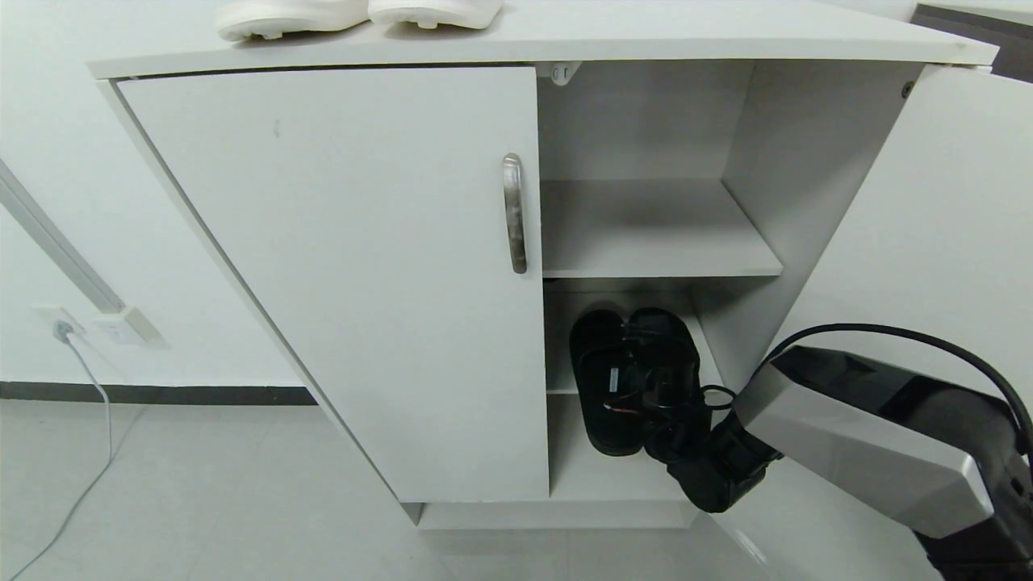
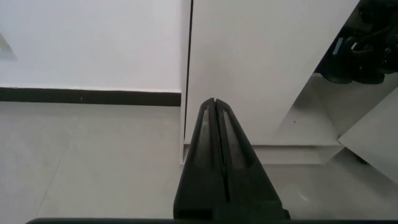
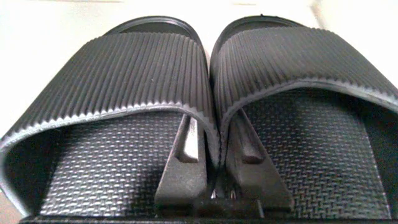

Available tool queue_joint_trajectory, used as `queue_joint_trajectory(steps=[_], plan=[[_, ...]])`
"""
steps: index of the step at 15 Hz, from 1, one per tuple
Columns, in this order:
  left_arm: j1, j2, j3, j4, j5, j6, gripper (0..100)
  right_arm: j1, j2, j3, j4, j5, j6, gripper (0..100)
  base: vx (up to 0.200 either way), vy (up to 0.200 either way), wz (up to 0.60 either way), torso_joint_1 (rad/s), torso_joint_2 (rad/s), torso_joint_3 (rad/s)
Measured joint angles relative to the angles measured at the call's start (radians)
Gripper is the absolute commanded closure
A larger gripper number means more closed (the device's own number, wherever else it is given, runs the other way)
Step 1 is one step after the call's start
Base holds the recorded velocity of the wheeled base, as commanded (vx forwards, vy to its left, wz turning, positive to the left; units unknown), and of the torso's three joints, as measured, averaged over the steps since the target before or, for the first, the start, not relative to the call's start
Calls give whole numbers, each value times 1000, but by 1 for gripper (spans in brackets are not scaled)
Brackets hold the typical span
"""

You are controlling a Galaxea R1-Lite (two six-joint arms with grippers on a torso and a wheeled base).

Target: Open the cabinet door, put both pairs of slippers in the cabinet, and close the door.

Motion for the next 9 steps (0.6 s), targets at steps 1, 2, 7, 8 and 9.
queue_joint_trajectory(steps=[1,2,7,8,9], plan=[[0,0,0,0,0,0,100,-6,10,-21,25,1,-2,100,0,0,0,0,0,0],[0,0,0,0,0,0,100,-9,16,-40,50,0,-3,100,0,0,0,0,0,0],[0,0,-1,0,0,-1,100,-18,42,-175,153,6,-2,100,0,0,0,0,0,0],[0,0,-1,0,0,-1,100,-19,48,-203,168,6,-2,100,0,0,0,0,0,0],[0,0,-1,0,1,-1,100,-24,54,-232,175,6,-2,100,0,0,0,0,0,0]])
